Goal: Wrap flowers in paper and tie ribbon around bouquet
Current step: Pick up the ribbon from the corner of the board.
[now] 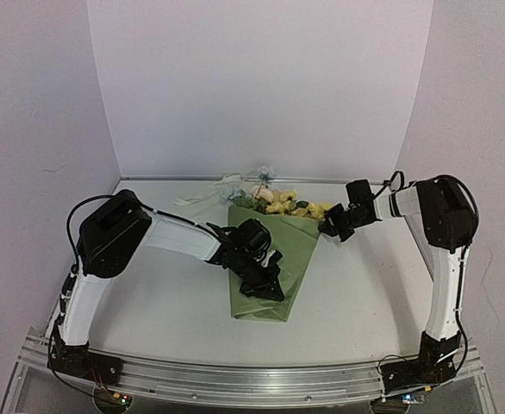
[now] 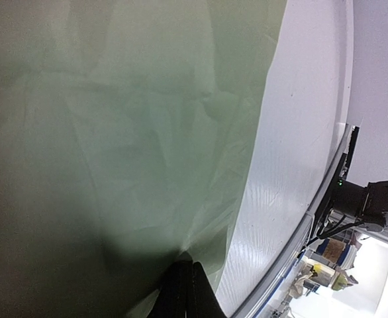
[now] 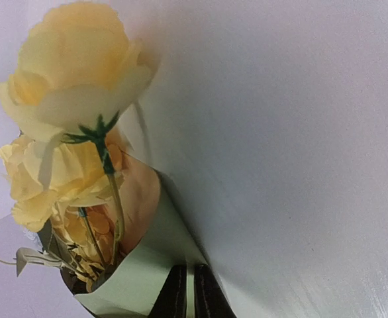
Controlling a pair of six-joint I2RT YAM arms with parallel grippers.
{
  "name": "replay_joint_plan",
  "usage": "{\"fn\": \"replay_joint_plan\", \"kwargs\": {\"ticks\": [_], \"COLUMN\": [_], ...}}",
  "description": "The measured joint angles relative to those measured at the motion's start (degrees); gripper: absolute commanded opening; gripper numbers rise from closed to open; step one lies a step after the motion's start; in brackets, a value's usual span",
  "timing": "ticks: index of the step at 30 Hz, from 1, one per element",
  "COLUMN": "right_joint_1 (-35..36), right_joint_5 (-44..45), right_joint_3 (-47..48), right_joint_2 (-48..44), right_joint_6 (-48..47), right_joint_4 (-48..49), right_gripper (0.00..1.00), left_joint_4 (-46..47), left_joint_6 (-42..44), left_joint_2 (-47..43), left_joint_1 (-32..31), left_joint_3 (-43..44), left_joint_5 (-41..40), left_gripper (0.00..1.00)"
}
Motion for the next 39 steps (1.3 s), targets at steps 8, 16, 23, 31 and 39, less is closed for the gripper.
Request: {"fn": "replay_joint_plan", "kwargs": {"ticks": [8,16,23,31,39], "right_joint_1": [0.0,1.4,7.3,13.2,13.6], "right_joint_5": [2.4,5.3,7.7,8.7,9.3], "right_joint_3": [4.3,5.7,-3.2,-17.2,-25.3], "right_joint_2": [-5.3,-21.3,-30.8,-33.6,-35.3], "right_joint_6": [-6.3,-12.8,-16.1,-16.8,-16.7], "right_joint_4": [-10.2,-15.7,-16.9,-15.5,-13.6], "right_gripper": [0.20,0.39,0.56,0.67,0.67], "left_joint_4": [-4.0,-6.2,-6.2,-8.6,-14.5], "left_joint_6": [0.4,0.4,1.0,4.4,10.2], "left_joint_2": [-1.5,-6.2,-12.7,-14.1,-3.9], "left_joint_1": [0.0,2.6,9.9,24.5,35.6], "left_joint_3": [0.7,4.3,4.9,5.1,17.6], "left_joint_5": [-1.6,-3.2,-5.6,-16.4,-32.2], "left_gripper": [0.17,0.28,0.33,0.39,0.43]}}
